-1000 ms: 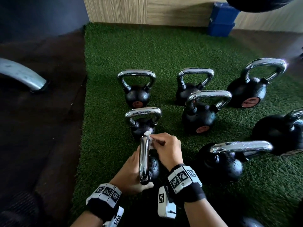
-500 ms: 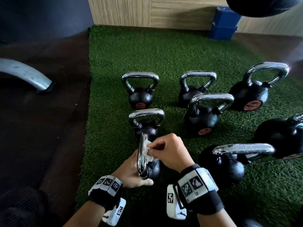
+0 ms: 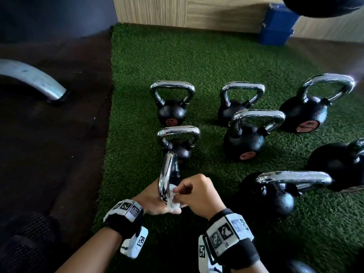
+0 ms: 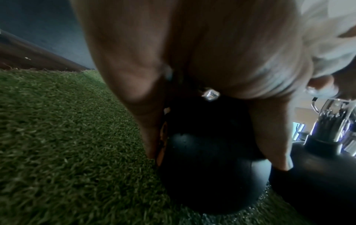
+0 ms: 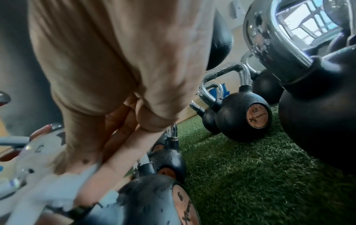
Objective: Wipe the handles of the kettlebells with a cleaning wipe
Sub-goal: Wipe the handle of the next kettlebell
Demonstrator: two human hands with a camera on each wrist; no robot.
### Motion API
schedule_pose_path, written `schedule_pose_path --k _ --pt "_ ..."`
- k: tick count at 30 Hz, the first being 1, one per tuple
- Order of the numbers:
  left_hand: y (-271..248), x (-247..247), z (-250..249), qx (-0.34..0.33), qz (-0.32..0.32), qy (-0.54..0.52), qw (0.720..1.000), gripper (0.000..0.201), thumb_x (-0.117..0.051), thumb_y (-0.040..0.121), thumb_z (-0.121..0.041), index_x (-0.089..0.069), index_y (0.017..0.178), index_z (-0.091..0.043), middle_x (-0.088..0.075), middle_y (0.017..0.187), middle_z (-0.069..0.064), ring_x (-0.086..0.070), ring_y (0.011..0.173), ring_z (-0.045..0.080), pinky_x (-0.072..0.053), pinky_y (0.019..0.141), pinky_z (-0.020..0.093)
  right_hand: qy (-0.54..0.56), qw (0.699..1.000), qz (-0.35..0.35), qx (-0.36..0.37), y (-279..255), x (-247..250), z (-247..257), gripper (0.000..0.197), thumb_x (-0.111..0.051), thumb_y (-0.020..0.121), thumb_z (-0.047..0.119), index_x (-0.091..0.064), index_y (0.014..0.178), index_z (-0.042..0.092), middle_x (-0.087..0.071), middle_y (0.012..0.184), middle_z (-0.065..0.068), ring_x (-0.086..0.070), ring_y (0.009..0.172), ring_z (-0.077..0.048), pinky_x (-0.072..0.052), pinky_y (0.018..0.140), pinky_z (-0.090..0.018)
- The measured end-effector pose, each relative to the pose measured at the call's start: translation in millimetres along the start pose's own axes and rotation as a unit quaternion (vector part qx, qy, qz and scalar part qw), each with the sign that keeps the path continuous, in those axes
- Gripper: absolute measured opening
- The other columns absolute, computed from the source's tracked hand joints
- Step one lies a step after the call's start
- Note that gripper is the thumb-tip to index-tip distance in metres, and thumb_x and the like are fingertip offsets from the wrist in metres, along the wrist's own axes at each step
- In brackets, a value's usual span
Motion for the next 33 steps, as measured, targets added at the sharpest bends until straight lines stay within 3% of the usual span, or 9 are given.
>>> schedule_pose_path --k 6,9,12,14,18,20,22,27,33 --pt "-5 -1 5 -0.004 0.016 -0.011 1.0 0.022 -0.078 0.076 -0.04 -0.062 0.079 -0.024 -0.063 0.072 -0.017 -0.06 0.069 -0.003 -0.048 0.068 0.013 -0.042 0.999 -0.024 0.02 -3 -12 -7 0.013 -0.084 0.073 0.006 -0.08 0.084 0.012 -0.067 0.072 0.015 -0.059 0.063 0.011 -0.047 0.066 -0.006" --pt "-8 1 3 -0.007 -0.001 -0.056 0.998 0.045 -0.08 0.077 -0.028 -0.059 0.104 0.002 -0.071 0.088 0.012 -0.068 0.079 0.019 -0.056 0.078 0.036 -0.077 0.996 0.0 0.046 0 -13 -1 0.016 -0.082 0.078 0.007 -0.081 0.092 0.013 -0.074 0.085 0.007 -0.056 0.065 0.012 -0.043 0.067 -0.002" --pt "-10 4 0 -0.002 -0.007 -0.062 0.998 0.056 -0.084 0.076 -0.025 -0.059 0.115 0.006 -0.07 0.108 0.025 -0.068 0.104 0.038 -0.053 0.096 0.053 -0.108 0.99 0.051 0.078 11 -13 6 0.017 -0.077 0.084 0.011 -0.08 0.1 0.016 -0.074 0.095 0.003 -0.058 0.073 0.005 -0.04 0.068 -0.004" --pt "-9 6 1 0.001 -0.009 -0.052 0.999 0.053 -0.085 0.074 -0.029 -0.063 0.111 0.003 -0.072 0.107 0.021 -0.069 0.104 0.034 -0.052 0.096 0.051 -0.131 0.983 0.093 0.089 18 -15 7 0.016 -0.074 0.087 0.013 -0.08 0.101 0.017 -0.072 0.096 0.005 -0.062 0.081 -0.004 -0.039 0.07 -0.007" --pt "-7 -1 4 0.005 0.036 -0.044 0.998 0.049 -0.082 0.079 -0.028 -0.065 0.12 -0.007 -0.07 0.122 0.015 -0.064 0.118 0.026 -0.047 0.109 0.037 -0.064 0.985 0.137 0.079 23 -17 1 0.021 -0.072 0.086 0.004 -0.08 0.101 0.017 -0.066 0.088 0.019 -0.062 0.082 0.006 -0.043 0.075 -0.005" --pt "-9 -2 5 0.005 0.042 -0.05 0.998 0.047 -0.081 0.076 -0.037 -0.067 0.116 -0.018 -0.072 0.119 0.007 -0.066 0.117 0.019 -0.047 0.105 0.023 -0.038 0.984 0.162 0.064 25 -19 -2 0.023 -0.07 0.087 0.003 -0.08 0.103 0.017 -0.067 0.092 0.018 -0.066 0.089 0.0 -0.049 0.081 -0.012" --pt "-9 0 4 -0.008 0.024 -0.021 0.999 0.059 -0.08 0.071 -0.047 -0.065 0.118 -0.014 -0.073 0.117 0.008 -0.067 0.114 0.02 -0.049 0.103 0.024 -0.068 0.978 0.19 0.056 28 -22 -4 0.024 -0.068 0.088 0.004 -0.079 0.103 0.019 -0.067 0.095 0.017 -0.066 0.094 -0.004 -0.051 0.085 -0.017" --pt "-6 5 8 -0.035 -0.031 0.017 0.999 0.091 -0.089 0.063 -0.05 -0.05 0.14 -0.022 -0.057 0.135 -0.007 -0.055 0.127 0.005 -0.045 0.109 0.026 -0.079 0.969 0.233 0.028 33 -24 -5 0.022 -0.062 0.082 0.0 -0.078 0.091 0.013 -0.076 0.095 -0.008 -0.071 0.09 -0.026 -0.057 0.086 -0.048" --pt "-3 2 14 -0.081 -0.08 0.069 0.991 0.089 -0.089 0.06 -0.052 -0.042 0.132 -0.029 -0.054 0.105 -0.029 -0.054 0.107 -0.012 -0.047 0.1 0.02 0.225 0.951 0.204 -0.062 18 -29 -28 0.016 -0.066 0.089 -0.003 -0.075 0.102 0.001 -0.072 0.09 -0.015 -0.065 0.074 -0.021 -0.055 0.068 -0.03"
Point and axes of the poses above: each hand's wrist, its own y-axis towards the middle knuckle, its own x-axis out of the back of the hand, z = x × y, the point moved 6 cm from there along y, towards the middle knuckle
